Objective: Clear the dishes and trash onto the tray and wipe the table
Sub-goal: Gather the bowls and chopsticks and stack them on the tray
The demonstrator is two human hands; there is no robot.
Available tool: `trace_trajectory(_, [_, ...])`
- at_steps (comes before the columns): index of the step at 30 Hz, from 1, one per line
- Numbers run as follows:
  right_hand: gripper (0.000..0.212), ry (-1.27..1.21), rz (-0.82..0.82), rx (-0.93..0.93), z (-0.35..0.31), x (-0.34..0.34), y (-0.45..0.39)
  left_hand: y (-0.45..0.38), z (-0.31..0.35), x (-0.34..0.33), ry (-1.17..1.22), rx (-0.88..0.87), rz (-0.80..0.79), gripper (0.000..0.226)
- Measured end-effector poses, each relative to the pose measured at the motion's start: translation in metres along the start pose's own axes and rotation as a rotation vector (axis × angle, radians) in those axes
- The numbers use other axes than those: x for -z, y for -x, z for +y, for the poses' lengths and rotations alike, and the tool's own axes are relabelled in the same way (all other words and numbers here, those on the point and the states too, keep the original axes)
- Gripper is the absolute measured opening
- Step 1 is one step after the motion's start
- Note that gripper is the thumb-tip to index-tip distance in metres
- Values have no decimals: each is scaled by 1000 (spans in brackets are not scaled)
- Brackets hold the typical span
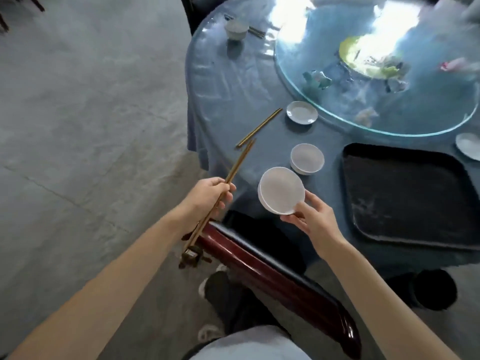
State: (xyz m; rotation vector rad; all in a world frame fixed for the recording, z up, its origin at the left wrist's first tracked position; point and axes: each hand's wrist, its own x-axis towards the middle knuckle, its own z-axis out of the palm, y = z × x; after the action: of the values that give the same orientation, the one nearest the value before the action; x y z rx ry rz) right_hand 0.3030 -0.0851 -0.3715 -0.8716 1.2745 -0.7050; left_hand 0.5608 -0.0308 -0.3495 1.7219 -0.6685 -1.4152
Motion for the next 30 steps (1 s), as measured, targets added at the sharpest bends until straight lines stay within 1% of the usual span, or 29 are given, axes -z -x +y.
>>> trace_trajectory(3, [48,-92,165,-21,-2,2,-35,-50,15,0,-45,-6,-54,17])
trace_trajectory(6, [47,-194,296,-37,-11,4,-64,-89,27,-1,-113,-15,-79,9])
trace_trajectory(9, [43,-278,393,-18,-22,10,-85,-123,41,-5,-195,-61,-113,17])
trace_trajectory(12, [48,-290,469,-23,-32,17,-104,-156,52,-15,-219,-102,-112,17])
trace_trajectory(15, [49,-289,504,-30,-39,20,-124,-189,53,-22,-211,-119,-103,16])
trace_trajectory(17, [48,-295,547,-43,-41,19,-139,-213,55,-26,-255,-134,-97,18])
trace_trajectory(20, [47,-290,620,-75,-42,18,-159,-248,58,-28,-317,-175,-54,11])
trace_trajectory(22, [49,-269,656,-93,-42,15,-167,-268,62,-27,-392,-201,-5,13])
trace_trajectory(26, [52,-242,706,-119,-37,8,-172,-306,71,-30,-605,-272,26,22])
trace_trajectory(30, [54,-237,729,-148,-30,5,-178,-331,70,-41,-688,-291,63,22])
